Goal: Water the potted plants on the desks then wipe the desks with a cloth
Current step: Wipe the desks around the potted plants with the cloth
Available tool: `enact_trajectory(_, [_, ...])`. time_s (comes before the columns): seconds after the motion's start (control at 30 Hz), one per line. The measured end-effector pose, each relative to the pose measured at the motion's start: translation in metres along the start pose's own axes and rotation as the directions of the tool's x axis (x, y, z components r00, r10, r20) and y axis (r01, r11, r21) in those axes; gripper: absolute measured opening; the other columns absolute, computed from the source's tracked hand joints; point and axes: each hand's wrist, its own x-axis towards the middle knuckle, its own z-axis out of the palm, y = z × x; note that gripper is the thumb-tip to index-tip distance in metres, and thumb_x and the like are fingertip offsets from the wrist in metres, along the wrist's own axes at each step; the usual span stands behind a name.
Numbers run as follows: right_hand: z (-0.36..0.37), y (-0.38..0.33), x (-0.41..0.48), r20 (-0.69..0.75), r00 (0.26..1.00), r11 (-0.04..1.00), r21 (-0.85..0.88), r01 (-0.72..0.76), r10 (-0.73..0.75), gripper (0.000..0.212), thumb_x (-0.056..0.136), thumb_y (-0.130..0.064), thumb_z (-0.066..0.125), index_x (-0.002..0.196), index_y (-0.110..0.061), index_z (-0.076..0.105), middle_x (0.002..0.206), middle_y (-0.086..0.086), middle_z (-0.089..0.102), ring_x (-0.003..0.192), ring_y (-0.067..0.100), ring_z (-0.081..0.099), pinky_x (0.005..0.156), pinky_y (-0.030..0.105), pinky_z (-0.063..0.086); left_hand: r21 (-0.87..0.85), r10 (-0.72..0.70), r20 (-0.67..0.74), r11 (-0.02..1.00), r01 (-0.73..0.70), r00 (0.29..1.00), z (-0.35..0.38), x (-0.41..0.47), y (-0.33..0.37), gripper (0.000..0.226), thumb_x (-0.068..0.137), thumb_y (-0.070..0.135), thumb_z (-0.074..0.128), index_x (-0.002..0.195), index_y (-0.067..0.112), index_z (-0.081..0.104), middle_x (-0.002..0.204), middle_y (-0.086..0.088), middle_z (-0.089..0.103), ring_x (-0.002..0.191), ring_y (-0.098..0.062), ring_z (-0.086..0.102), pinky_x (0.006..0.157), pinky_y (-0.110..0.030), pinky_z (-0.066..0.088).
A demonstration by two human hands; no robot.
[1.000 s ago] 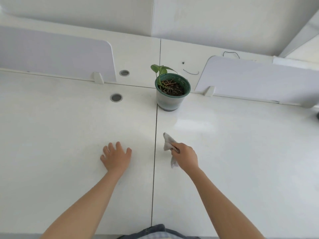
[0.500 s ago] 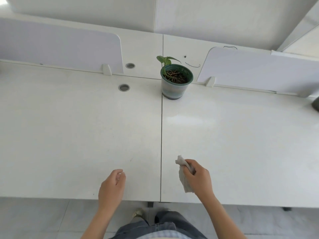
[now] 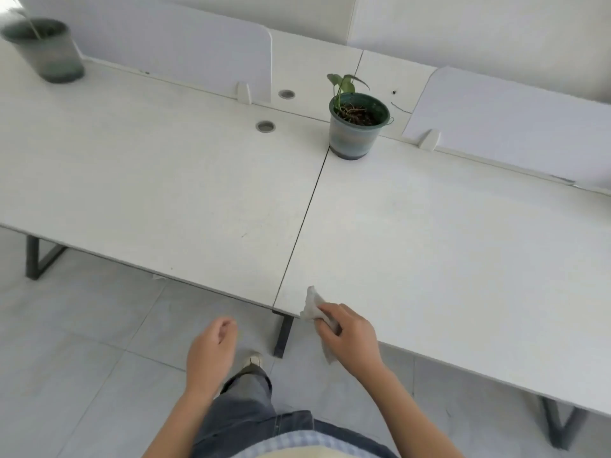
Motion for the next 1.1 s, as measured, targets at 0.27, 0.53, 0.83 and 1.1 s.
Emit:
enact_trajectory(0.27, [0.034,0.030,-0.057,0.367,0.930,0.994,-0.102,0.027,0.013,0.027,0.090,-0.027,0.048,0.114,-0.024,0.059,0.107,0.003,0.064,0.091,0.019,0.060,0.073,0.026,0.044,-0.052,-0.152,-0.012,0.987,0.152,0.988,0.007,-0.082,-0.041,0.025,0.091,0.018,0.048,0.071,0.030,0.055,0.085,-0.003,0.067,0.084,-0.022,0.062,0.076,-0.035,0.045])
enact_trajectory(0.53, [0.081,-0.023,-0.058,0.521,0.834,0.953,-0.117,0.281,-0.182,0.030,0.091,-0.027,0.046,0.118,-0.023,0.056,0.109,0.004,0.062,0.096,0.020,0.059,0.077,0.026,0.044,-0.224,-0.337,-0.241,0.932,0.286,0.910,-0.040,-0.135,-0.095,0.026,0.092,0.016,0.047,0.070,0.027,0.055,0.082,-0.005,0.066,0.082,-0.026,0.062,0.073,-0.034,0.045])
enact_trajectory(0.83, [0.179,-0.137,-0.062,0.615,0.715,0.888,-0.050,0.456,-0.333,0.027,0.090,-0.025,0.047,0.114,-0.022,0.058,0.100,0.006,0.061,0.081,0.018,0.052,0.070,0.024,0.039,-0.327,-0.402,-0.426,0.904,0.276,0.810,-0.150,-0.149,-0.155,0.024,0.092,0.018,0.047,0.072,0.029,0.054,0.077,0.000,0.065,0.080,-0.025,0.062,0.075,-0.038,0.047])
enact_trajectory(1.1, [0.280,-0.236,-0.090,0.644,0.688,0.897,-0.003,0.441,-0.336,0.026,0.088,-0.020,0.052,0.112,-0.018,0.062,0.094,0.009,0.064,0.078,0.018,0.054,0.066,0.023,0.038,-0.429,-0.520,-0.477,0.841,0.329,0.709,-0.262,-0.152,-0.254,0.027,0.092,0.016,0.046,0.068,0.025,0.054,0.078,-0.005,0.064,0.082,-0.028,0.061,0.076,-0.038,0.046])
